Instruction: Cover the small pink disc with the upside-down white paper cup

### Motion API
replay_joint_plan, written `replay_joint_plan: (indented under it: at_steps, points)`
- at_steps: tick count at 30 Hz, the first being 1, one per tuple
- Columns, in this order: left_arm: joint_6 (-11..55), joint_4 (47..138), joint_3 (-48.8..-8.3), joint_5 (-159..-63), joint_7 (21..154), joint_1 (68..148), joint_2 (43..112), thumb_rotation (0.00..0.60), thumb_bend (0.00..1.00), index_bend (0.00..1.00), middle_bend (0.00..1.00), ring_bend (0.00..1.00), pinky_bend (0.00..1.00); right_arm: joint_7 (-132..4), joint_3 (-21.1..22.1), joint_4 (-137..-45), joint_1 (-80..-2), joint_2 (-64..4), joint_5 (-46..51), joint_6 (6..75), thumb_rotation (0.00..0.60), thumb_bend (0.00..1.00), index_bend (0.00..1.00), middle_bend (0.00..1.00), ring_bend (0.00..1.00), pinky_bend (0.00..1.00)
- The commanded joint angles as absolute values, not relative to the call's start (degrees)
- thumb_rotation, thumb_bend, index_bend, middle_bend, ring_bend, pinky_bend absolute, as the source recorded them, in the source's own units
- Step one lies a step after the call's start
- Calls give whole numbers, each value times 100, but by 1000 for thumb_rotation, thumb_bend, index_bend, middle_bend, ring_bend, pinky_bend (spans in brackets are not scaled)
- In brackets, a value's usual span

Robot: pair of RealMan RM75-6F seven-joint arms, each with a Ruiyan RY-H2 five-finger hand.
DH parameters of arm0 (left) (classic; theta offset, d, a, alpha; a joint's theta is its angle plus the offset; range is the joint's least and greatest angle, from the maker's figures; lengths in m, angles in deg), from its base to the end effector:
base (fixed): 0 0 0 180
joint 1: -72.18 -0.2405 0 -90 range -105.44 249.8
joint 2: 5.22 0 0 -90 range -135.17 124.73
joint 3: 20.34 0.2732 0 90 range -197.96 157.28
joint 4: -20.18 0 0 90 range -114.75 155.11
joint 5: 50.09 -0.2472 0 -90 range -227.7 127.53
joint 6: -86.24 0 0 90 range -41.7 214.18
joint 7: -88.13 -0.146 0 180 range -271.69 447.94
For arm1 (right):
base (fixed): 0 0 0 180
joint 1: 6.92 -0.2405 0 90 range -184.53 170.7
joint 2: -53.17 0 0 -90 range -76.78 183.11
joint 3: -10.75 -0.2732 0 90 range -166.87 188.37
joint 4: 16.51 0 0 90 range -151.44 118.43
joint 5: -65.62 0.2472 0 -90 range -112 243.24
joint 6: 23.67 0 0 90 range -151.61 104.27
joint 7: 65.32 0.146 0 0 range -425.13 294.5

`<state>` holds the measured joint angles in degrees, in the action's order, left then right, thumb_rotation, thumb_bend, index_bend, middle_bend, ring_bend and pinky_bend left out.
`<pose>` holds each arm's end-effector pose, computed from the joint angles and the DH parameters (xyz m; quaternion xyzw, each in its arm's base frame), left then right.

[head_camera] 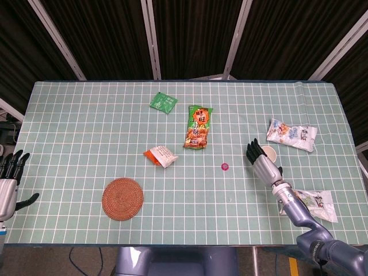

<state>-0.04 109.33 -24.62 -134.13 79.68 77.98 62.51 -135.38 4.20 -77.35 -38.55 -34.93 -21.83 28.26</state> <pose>-0.3448 0.1995 0.1246 -0.6014 -0.3368 -0.3593 0.6291 -0.3066 -0.3620 -0.0217 0.8244 0.1700 -0.0220 0.5394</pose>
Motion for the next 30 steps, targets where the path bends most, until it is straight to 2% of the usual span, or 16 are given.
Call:
replay_joint_plan:
  at_steps: [1, 3, 5, 8, 14, 19, 24, 27, 30]
  points:
    - [-17, 10932, -2464, -13415, 7994, 7793, 6240, 600, 0, 0, 0, 0, 0, -13237, 577, -7514, -3953, -3557, -2394, 2932, 600, 31, 92, 135, 13, 98]
    - [-17, 10927, -2466, -13407, 8014, 7790, 6235, 600, 0, 0, 0, 0, 0, -12937, 696, -7342, -4019, -3582, -2600, 3041, 600, 88, 181, 280, 102, 192]
    - [-15, 10920, -2465, -13399, 8031, 7787, 6228, 600, 0, 0, 0, 0, 0, -12649, 788, -7150, -4067, -3623, -2751, 3147, 600, 132, 234, 370, 198, 260]
    - [-20, 10917, -2460, -13408, 8047, 7784, 6222, 600, 0, 0, 0, 0, 0, -12343, 884, -6886, -4123, -3687, -2916, 3294, 600, 183, 266, 432, 274, 323]
    - [-59, 10899, -2444, -13482, 8147, 7781, 6217, 600, 0, 0, 0, 0, 0, -11802, 1037, -6536, -4180, -3747, -3136, 3563, 600, 203, 285, 445, 290, 359]
    - [-37, 10915, -2431, -13479, 8139, 7783, 6211, 600, 0, 0, 0, 0, 0, -11169, 1073, -6672, -4188, -3631, -3294, 4005, 600, 202, 300, 445, 295, 387]
    - [-18, 10955, -2419, -13477, 8143, 7784, 6190, 600, 0, 0, 0, 0, 0, -9492, 1054, -7450, -4196, -3306, -3312, 4424, 600, 202, 302, 445, 299, 436]
    - [-16, 10984, -2404, -13490, 8156, 7778, 6169, 600, 0, 0, 0, 0, 0, -8115, 1059, -8090, -4267, -3032, -3237, 4411, 600, 202, 302, 445, 297, 437]
    - [-12, 11009, -2387, -13505, 8177, 7772, 6151, 600, 0, 0, 0, 0, 0, -7298, 1091, -8395, -4335, -2902, -3213, 4336, 600, 202, 302, 445, 300, 443]
